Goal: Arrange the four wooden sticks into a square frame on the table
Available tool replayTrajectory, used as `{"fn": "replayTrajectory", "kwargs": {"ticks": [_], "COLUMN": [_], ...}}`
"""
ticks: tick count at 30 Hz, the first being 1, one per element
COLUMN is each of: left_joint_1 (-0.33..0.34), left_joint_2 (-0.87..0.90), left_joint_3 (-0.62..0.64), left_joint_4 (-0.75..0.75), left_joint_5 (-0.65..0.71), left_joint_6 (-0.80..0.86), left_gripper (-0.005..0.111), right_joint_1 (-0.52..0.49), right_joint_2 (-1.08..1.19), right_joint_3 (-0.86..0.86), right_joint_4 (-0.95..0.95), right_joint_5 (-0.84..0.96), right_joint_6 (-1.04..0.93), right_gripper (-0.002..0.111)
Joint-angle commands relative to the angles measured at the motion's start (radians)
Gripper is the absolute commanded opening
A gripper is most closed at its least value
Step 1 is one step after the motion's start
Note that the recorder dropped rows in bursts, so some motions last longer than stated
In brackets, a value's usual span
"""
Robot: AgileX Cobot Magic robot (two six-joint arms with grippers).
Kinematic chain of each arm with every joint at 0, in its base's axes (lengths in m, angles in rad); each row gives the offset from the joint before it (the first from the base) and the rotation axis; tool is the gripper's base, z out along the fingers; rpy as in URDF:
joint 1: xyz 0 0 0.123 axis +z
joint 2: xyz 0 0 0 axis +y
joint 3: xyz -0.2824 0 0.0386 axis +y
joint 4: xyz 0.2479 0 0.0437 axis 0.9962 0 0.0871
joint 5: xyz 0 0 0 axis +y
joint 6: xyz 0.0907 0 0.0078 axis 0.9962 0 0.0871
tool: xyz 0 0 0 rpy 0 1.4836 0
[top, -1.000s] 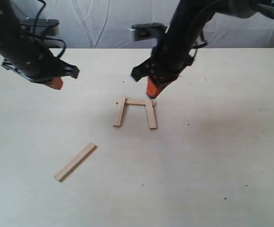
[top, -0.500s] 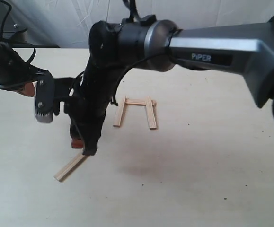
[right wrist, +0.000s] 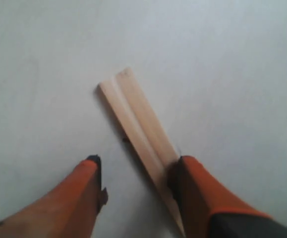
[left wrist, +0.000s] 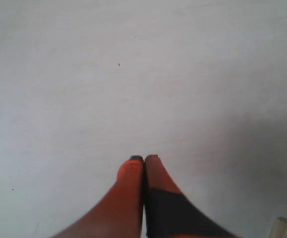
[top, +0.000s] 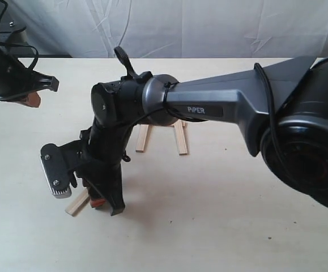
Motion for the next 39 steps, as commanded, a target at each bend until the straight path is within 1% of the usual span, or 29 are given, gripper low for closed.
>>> {"fn": "replayTrajectory", "kwargs": {"ticks": [1,6,9,12,16,19,21,22,24,26,30,35,39], "left_joint_1": [0.005,0.005,0.005,0.005,0.005,0.005,0.005,0.005,0.005,0.005,0.005,0.005,-0.007], "left_joint_2": [-0.007,-0.007,-0.007,-0.007,-0.007,-0.007,-0.007,-0.007,-0.007,-0.007,-0.007,-0.007,0.023], "left_joint_3": [0.004,0.004,0.004,0.004,0.004,0.004,0.004,0.004,0.004,0.004,0.004,0.004,0.004], "left_joint_4": [-0.026,-0.026,-0.026,-0.026,-0.026,-0.028,-0.028,-0.028,-0.028,-0.032,-0.054,-0.102,-0.233], "left_joint_5": [-0.022,-0.047,-0.067,-0.067,-0.067,-0.066,-0.069,-0.069,-0.069,-0.071,-0.084,-0.099,-0.104], "left_joint_6": [-0.001,-0.001,-0.001,-0.001,-0.001,-0.001,-0.001,-0.001,-0.001,-0.001,-0.001,0.004,0.086], "left_gripper": [0.000,0.000,0.000,0.000,0.000,0.000,0.000,0.000,0.000,0.000,0.000,0.000,0.000], "right_joint_1": [0.002,0.002,0.002,0.002,0.002,0.002,0.002,0.002,0.002,0.002,0.002,-0.010,-0.076], "right_joint_2": [0.019,-0.023,-0.028,-0.001,0.042,0.076,0.091,0.091,0.089,0.081,0.043,-0.049,-0.124], "right_joint_3": [0.002,-0.040,-0.053,-0.053,-0.053,-0.053,-0.053,-0.053,-0.053,-0.053,-0.056,-0.121,-0.130], "right_joint_4": [-0.028,-0.028,-0.033,-0.036,-0.101,-0.128,-0.133,-0.138,-0.153,-0.187,-0.231,-0.268,-0.305], "right_joint_5": [-0.014,-0.010,-0.053,-0.055,-0.043,0.000,0.047,0.078,0.141,0.183,0.173,0.193,0.234], "right_joint_6": [-0.008,-0.008,-0.029,-0.154,-0.165,-0.165,-0.165,-0.165,-0.160,-0.132,-0.033,0.221,0.379], "right_gripper": [0.047,0.047,0.047,0.047,0.047,0.047,0.041,0.035,0.016,-0.001,0.000,0.000,-0.001]}}
